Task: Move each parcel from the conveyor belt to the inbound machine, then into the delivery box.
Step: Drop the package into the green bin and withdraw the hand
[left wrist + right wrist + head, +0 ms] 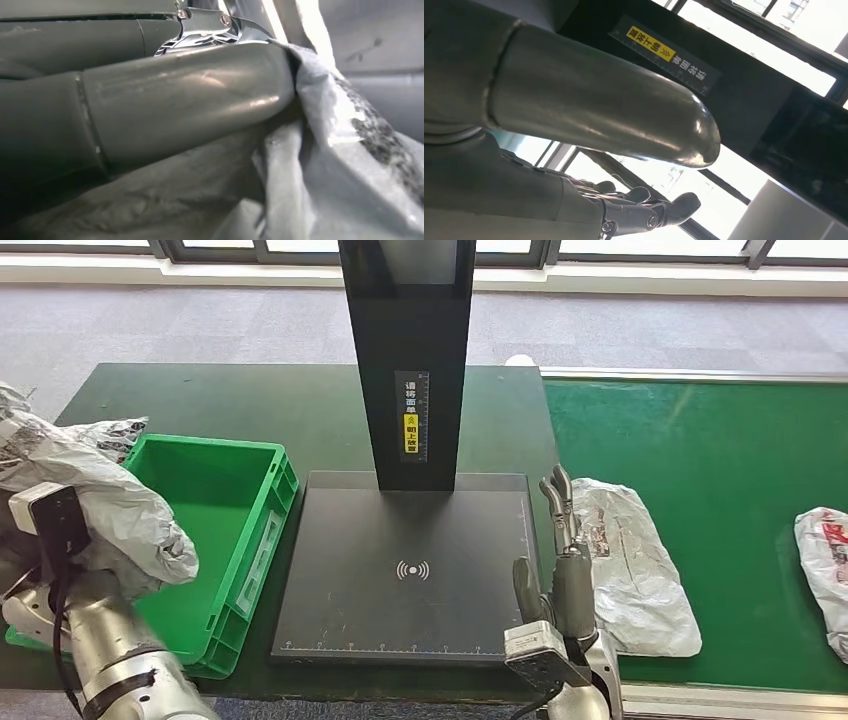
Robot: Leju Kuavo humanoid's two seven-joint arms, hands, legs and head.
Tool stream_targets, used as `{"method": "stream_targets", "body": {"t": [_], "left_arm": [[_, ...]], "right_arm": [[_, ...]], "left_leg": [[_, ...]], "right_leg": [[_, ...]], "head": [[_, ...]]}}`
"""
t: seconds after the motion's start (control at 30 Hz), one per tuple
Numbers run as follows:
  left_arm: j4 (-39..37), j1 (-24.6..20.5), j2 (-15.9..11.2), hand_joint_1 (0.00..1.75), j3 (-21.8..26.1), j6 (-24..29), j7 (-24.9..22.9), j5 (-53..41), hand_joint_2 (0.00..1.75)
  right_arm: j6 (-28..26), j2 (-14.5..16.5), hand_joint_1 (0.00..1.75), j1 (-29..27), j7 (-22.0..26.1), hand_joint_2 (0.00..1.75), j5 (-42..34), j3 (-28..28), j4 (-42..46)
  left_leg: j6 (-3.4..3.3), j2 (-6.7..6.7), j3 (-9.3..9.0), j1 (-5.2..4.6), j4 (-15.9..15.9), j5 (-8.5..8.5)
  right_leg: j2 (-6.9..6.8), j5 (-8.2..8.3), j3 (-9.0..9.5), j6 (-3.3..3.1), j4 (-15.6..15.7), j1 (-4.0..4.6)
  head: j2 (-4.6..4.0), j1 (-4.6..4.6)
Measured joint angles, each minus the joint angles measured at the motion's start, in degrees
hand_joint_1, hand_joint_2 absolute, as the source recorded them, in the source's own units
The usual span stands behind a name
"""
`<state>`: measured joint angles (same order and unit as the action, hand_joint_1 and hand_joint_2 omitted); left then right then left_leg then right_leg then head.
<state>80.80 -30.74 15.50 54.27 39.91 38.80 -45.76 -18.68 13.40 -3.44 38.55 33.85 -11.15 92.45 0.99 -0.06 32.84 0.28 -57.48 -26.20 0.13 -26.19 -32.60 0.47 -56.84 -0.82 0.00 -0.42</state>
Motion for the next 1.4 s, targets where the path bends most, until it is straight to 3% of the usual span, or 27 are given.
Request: {"method": "stream_targets", "body": {"t": [0.2, 0.33, 0.47, 0.67, 0.73, 0.83, 0.97, 1.13, 1.2, 1.27, 1.4], "left_arm": [[5.67, -0.51, -0.02, 0.00, 1.09, 0.00, 0.00, -4.93, 0.00], [5.17, -5.16, -0.06, 0.00, 4.07, 0.00, -1.09, -22.70, 0.00], [2.21, -8.09, -1.24, 0.00, 4.18, -0.02, -12.49, -39.75, 0.00], [-0.43, -8.55, -2.55, 0.00, 2.01, -0.02, -17.97, -40.80, 0.00], [-1.57, -7.55, -3.87, 0.00, -0.21, -0.02, -23.57, -40.90, 0.00], [-4.98, -5.41, -7.39, 0.00, -6.20, -0.02, -34.53, -40.92, 0.00], [-13.70, -4.36, -14.58, 0.00, -15.54, -0.02, -47.52, -40.95, 0.00], [-31.65, -7.44, -25.03, 0.00, -26.20, -0.97, -54.36, -41.01, 0.00], [-37.92, -10.05, -28.84, 0.00, -30.26, -5.00, -56.70, -41.02, 0.00], [-43.50, -13.28, -31.95, 0.00, -35.28, -12.51, -58.80, -41.04, 0.00], [-51.22, -18.08, -34.89, 0.00, -43.37, -28.41, -56.62, -41.04, 0.00]], "right_arm": [[0.82, -0.01, 0.00, 0.68, -1.59, 0.00, 0.89, 0.00, -2.14], [0.70, -0.15, 0.00, 0.42, -3.59, 0.00, 3.01, 0.00, -3.21], [0.86, -0.41, 0.00, -0.42, -4.34, 0.00, 4.10, 0.00, -4.54], [0.97, -0.70, 0.00, -0.65, -4.50, 0.00, 4.38, 0.00, -5.92], [1.22, -0.79, 0.00, -0.67, -4.41, 0.00, 4.61, 0.00, -6.44], [2.12, -0.94, 0.00, -0.65, -4.16, 0.00, 5.01, -0.04, -7.34], [4.07, -1.24, 0.00, -0.57, -4.04, 0.00, 5.64, -0.62, -8.41], [6.55, -1.81, 0.00, -0.57, -4.69, 0.00, 6.98, -2.03, -9.68], [7.03, -2.01, 0.00, -0.77, -5.19, 0.00, 7.48, -2.34, -10.33], [7.65, -2.18, 0.00, -1.23, -6.06, 0.00, 8.45, -2.57, -10.94], [8.59, -2.51, 0.00, -1.95, -6.61, 0.00, 9.75, -3.27, -12.00]], "left_leg": [[0.00, -0.03, 0.00, 0.01, 0.00, 0.00], [-0.01, -0.18, 0.04, 0.02, -0.01, 0.07], [0.06, -0.02, 0.04, 0.02, 0.00, 0.13], [0.08, 0.04, 0.09, 0.03, 0.00, 0.14], [0.09, 0.08, 0.09, 0.03, 0.00, 0.13], [0.10, 0.10, 0.13, 0.05, 0.00, 0.14], [0.18, 0.07, 0.17, 0.12, 0.00, 0.20], [0.29, 0.22, 0.18, 0.20, 0.00, 0.27], [0.34, 0.35, 0.21, 0.24, -0.01, 0.30], [0.35, 0.38, 0.25, 0.25, -0.01, 0.32], [0.36, 0.35, 0.30, 0.24, -0.01, 0.32]], "right_leg": [[-0.05, 0.00, -0.01, 0.00, 0.00, 0.01], [-0.23, 0.00, 0.02, 0.00, 0.01, 0.02], [-0.09, 0.11, -0.09, -0.12, 0.00, 0.02], [-0.01, 0.15, -0.16, -0.17, -0.01, 0.03], [0.02, 0.14, -0.20, -0.17, -0.01, 0.03], [0.05, 0.14, -0.25, -0.18, -0.01, 0.06], [0.04, 0.16, -0.29, -0.21, -0.02, 0.14], [0.18, 0.27, -0.42, -0.37, -0.07, 0.23], [0.30, 0.32, -0.53, -0.44, -0.08, 0.25], [0.32, 0.33, -0.55, -0.46, -0.08, 0.26], [0.29, 0.33, -0.55, -0.46, -0.09, 0.25]], "head": [[0.00, 0.00], [0.00, 0.00], [0.00, 0.00], [0.00, 0.02], [0.00, 0.02], [0.00, 0.01], [0.00, 0.01], [0.00, 0.01], [0.00, 0.01], [0.00, 0.01], [0.00, 0.01]]}}
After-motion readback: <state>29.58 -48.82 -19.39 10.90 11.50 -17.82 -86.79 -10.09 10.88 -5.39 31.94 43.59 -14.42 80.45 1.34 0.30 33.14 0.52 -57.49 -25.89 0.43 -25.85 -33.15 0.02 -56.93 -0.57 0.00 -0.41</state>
